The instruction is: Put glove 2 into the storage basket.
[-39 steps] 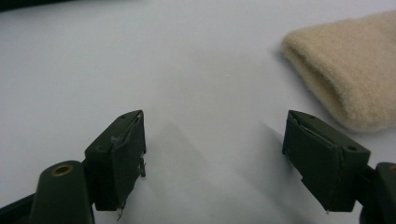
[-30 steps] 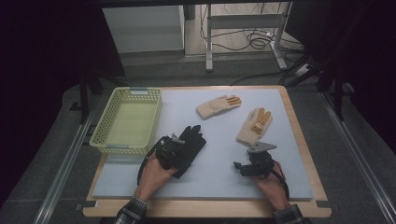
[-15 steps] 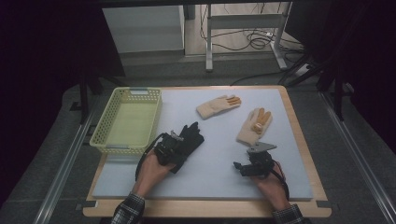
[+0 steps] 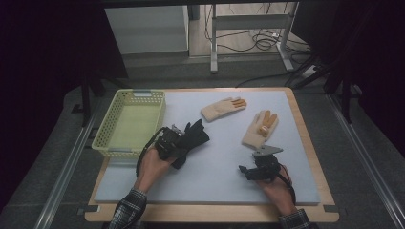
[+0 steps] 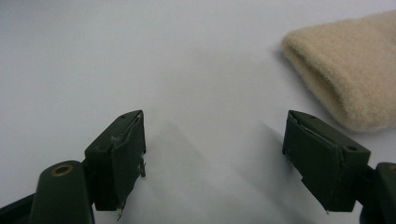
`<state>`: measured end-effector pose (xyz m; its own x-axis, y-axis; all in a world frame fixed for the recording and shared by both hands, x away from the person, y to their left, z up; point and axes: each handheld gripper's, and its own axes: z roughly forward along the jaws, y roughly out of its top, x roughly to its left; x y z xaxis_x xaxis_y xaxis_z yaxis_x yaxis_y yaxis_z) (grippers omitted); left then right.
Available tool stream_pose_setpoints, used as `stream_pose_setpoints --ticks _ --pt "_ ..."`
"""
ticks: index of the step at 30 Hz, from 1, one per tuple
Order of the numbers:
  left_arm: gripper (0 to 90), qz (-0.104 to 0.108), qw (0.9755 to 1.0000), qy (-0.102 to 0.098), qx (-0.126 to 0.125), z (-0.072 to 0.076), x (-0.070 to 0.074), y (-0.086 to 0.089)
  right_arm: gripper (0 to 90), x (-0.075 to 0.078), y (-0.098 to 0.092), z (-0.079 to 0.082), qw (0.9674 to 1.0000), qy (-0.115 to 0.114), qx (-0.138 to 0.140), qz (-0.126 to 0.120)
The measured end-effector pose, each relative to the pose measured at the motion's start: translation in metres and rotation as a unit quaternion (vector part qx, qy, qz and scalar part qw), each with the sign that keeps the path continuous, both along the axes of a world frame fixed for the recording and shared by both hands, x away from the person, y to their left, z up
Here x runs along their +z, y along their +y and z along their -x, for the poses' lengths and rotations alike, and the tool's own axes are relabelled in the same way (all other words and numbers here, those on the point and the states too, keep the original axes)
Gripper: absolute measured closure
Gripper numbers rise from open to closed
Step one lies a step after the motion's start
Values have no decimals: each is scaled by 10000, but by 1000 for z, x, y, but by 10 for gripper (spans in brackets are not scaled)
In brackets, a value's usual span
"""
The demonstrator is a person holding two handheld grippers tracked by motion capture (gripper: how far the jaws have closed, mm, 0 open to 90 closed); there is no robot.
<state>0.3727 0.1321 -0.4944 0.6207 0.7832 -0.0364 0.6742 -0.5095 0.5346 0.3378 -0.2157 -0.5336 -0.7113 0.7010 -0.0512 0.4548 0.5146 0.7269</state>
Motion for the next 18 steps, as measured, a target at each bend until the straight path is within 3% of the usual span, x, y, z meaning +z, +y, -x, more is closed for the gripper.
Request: stream_pose_setpoints --ticks 6,11,18 --pt "648 18 9999 -131 54 -6 17 1 209 0 0 0 10000 1 -1 -2" --pt "644 -100 9994 -318 67 -12 32 3 209 0 0 0 10000 0 0 -2" --pt "635 -39 9988 -453 192 -23 53 16 209 0 0 0 10000 -10 8 2"
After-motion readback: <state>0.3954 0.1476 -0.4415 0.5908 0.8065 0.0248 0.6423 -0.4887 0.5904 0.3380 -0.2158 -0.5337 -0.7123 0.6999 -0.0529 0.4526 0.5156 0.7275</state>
